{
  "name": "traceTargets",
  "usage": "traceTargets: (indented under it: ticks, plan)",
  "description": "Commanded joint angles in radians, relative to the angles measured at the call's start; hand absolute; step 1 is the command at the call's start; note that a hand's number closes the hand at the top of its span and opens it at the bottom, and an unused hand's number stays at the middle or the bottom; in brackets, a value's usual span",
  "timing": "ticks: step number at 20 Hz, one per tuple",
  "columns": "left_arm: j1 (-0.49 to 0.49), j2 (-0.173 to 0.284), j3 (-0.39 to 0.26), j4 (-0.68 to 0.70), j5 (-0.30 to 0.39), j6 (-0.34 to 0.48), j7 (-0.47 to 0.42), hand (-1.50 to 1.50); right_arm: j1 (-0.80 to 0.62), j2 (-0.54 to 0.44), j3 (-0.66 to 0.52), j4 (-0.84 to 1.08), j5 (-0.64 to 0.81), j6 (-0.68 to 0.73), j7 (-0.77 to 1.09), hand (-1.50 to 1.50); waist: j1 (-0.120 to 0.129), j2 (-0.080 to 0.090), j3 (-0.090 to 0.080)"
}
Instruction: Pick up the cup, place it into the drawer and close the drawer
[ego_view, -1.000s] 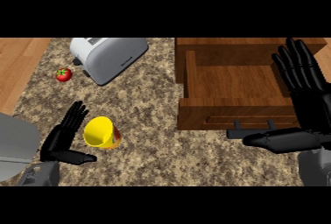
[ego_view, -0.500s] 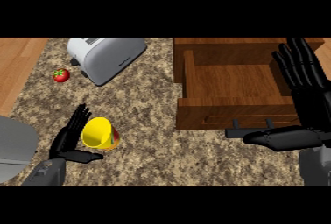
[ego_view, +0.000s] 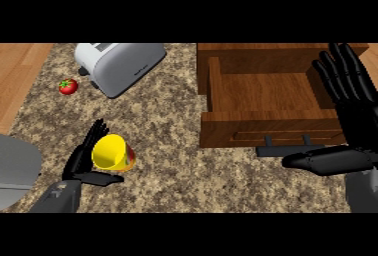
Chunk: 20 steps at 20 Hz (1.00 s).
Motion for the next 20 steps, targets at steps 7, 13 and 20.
traceTargets:
  ticks: [7, 13, 20]
  plan:
    - [-0.05, -0.027, -0.012, 0.037, -0.014, -0.119, -0.079, -1.5, 0.017, -0.013, -0.025, -0.02, -0.021, 0.005, 0.021, -1.5, -0.003, -0.001, 0.0]
    - [-0.039, -0.071, -0.015, 0.014, 0.002, -0.233, -0.123, 1.5, 0.0, -0.014, -0.009, -0.009, 0.005, 0.003, 0.014, -1.5, -0.007, 0.004, -0.002]
    - [-0.041, -0.058, 0.018, -0.073, -0.011, 0.142, -0.242, 1.5, -0.004, -0.036, -0.04, -0.021, -0.049, 0.024, 0.053, -1.5, -0.008, -0.001, 0.0]
